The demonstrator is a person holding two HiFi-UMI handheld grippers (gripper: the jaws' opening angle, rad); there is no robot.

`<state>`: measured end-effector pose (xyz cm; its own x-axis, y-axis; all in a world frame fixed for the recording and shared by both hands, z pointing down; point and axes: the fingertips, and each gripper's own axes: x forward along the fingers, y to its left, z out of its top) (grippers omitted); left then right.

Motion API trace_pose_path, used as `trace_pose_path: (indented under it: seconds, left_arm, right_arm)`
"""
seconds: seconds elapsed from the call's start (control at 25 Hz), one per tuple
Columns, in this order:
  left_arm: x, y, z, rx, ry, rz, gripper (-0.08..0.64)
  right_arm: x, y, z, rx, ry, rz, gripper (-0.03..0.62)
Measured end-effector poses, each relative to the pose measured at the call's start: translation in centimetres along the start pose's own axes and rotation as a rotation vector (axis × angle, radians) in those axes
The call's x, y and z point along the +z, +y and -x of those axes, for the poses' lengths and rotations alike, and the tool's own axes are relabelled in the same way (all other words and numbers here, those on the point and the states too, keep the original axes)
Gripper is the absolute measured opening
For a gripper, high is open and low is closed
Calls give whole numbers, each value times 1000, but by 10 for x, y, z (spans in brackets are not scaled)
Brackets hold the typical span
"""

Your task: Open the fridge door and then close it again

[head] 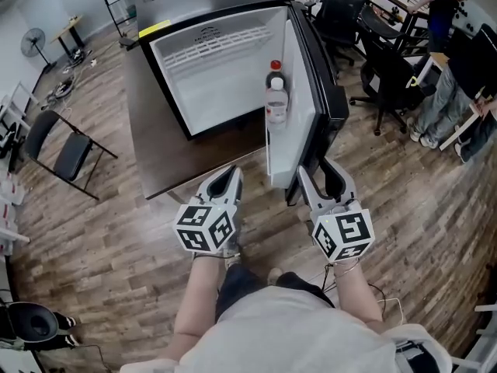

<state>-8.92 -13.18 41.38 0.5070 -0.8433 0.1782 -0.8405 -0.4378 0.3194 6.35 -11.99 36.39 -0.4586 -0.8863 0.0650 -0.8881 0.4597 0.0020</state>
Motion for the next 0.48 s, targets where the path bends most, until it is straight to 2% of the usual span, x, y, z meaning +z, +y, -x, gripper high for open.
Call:
trace_pose_path:
  seconds: [0.36, 0.48]
  left_arm:
    - [9, 36, 8, -2, 19, 5, 16]
    - [14, 52, 14, 13, 14, 7, 16]
  right_arm:
    - [3, 63, -40, 172, 7, 14, 184]
    - [5, 82, -53, 228, 8, 7, 155]
